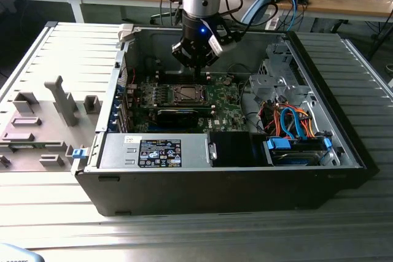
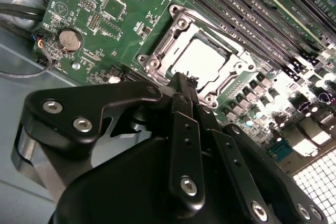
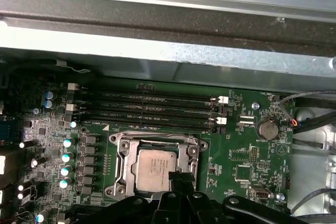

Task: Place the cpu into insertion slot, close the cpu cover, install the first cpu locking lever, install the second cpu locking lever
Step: 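Install the first cpu locking lever, then install the second cpu locking lever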

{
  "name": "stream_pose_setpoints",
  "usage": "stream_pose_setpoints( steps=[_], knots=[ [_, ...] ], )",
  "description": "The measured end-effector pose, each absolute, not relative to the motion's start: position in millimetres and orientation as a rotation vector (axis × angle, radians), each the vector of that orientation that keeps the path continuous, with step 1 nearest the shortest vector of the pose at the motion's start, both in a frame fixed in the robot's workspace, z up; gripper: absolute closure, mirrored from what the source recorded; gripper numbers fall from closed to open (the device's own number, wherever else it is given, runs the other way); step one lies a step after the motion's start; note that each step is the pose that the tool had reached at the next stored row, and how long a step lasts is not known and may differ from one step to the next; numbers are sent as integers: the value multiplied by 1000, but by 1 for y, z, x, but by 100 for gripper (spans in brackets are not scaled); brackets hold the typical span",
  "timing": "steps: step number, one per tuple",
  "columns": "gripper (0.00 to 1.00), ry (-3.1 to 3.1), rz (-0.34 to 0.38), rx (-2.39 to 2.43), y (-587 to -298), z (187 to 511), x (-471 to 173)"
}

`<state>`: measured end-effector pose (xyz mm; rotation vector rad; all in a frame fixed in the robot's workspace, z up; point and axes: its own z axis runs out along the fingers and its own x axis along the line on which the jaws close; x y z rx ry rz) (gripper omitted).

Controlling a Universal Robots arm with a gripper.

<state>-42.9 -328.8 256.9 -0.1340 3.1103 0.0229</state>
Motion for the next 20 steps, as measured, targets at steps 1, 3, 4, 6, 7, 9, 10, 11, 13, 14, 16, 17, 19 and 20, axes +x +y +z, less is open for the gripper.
stream_pose_setpoints(
  steps=[1,3,4,6,7,9,10,11,13,14,16,17,19,20],
  knots=[
    [89,3110,23,-134,-329,257,-43],
    [89,3110,23,-134,-329,257,-43],
    [89,3110,23,-134,-329,257,-43],
    [89,3110,23,-134,-329,257,-43],
    [89,3110,23,-134,-329,257,-43],
    [89,3110,23,-134,-330,257,-43],
    [89,3110,23,-134,-332,257,-43],
    [89,3110,23,-134,-333,257,-43],
    [89,3110,23,-134,-335,257,-43],
    [89,3110,29,-134,-337,257,-43],
    [89,3106,113,-133,-340,257,-43],
    [89,3102,164,-132,-341,257,-43],
    [89,3096,236,-130,-342,257,-43],
    [89,3093,263,-130,-343,257,-43]
  ],
)
